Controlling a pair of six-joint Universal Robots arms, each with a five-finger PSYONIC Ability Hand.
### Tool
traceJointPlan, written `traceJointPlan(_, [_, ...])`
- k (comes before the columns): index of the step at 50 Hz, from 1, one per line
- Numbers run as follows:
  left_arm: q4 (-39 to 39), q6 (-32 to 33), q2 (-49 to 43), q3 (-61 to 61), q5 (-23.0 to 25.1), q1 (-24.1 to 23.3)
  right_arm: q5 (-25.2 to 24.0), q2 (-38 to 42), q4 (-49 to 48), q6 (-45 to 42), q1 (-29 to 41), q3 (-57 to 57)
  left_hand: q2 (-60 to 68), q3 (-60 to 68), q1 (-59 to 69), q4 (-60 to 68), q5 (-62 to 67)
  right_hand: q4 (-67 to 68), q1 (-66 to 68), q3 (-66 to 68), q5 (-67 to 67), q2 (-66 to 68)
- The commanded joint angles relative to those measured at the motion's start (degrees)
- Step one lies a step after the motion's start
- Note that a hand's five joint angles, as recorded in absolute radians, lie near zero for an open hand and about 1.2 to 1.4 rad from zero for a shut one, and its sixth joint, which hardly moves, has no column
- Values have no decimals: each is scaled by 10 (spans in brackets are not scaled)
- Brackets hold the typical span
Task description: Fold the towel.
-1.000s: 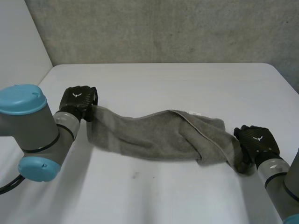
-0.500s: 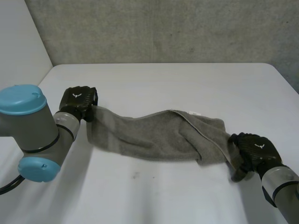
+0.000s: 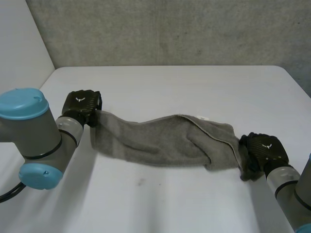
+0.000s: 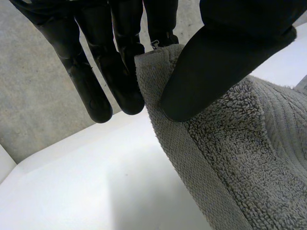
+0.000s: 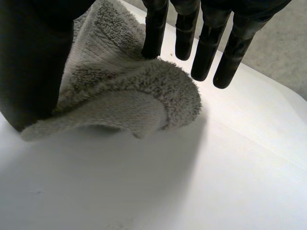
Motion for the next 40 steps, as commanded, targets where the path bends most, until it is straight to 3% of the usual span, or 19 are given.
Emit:
traceJointPlan(1, [0, 0, 0, 0, 0, -1, 4, 8, -1, -1, -1, -10, 102, 104, 120, 102, 111, 58, 61, 61, 66, 86])
traceJointPlan(11, [-1, 0, 1, 0, -1, -1, 22, -38, -23, -10, -5, -9, 102, 104, 120, 102, 111, 292, 295, 295, 299, 319])
traceJointPlan(18, [-1, -1, 2, -1, -1, -1, 15, -40, -23, -12, -5, -17, 102, 104, 120, 102, 111, 354, 357, 357, 362, 382])
traceJointPlan(24, [0, 0, 4, -8, 0, -1, 12, -36, -22, -12, -5, -22, 102, 104, 120, 102, 111, 565, 568, 568, 573, 593])
traceJointPlan(31, [-3, 1, 16, -11, 2, -2, 7, -56, -12, -12, -6, -27, 102, 104, 120, 102, 111, 566, 569, 568, 573, 593])
traceJointPlan(35, [-8, 2, 43, -12, 3, 1, -20, -136, 62, -39, -8, -50, 102, 104, 120, 102, 111, 566, 569, 568, 573, 593])
traceJointPlan(40, [-10, 4, 83, -30, 5, 1, -62, -162, 192, -61, -21, -96, 102, 104, 120, 102, 111, 566, 569, 568, 573, 593])
